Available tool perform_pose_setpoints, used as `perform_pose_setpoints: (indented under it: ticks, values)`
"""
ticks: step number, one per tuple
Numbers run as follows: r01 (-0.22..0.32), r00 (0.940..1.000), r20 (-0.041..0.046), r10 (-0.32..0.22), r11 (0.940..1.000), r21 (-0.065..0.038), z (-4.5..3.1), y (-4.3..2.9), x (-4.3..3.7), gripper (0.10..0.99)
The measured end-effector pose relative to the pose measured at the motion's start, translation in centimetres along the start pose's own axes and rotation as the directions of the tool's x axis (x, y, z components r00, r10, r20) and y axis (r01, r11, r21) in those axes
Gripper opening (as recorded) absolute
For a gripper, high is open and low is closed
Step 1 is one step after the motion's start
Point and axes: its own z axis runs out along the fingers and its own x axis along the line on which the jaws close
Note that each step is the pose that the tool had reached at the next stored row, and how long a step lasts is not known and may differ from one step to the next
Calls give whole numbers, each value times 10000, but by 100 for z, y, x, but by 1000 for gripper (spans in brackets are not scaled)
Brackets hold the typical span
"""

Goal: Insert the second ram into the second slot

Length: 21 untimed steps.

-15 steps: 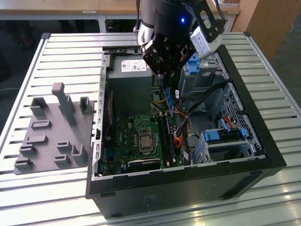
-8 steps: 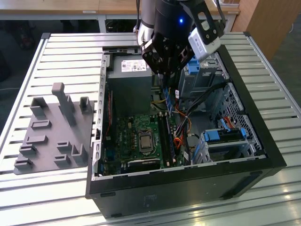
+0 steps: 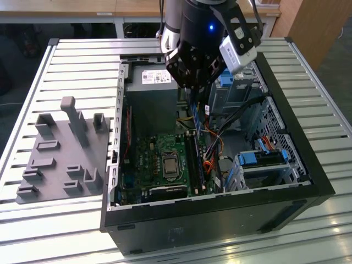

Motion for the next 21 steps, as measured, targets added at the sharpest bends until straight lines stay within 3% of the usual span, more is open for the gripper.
perform_pose_setpoints:
  ticks: [21]
  values:
    - [-46, 10000, 0, 46, 10000, 16, 123, -17, 1, 137]
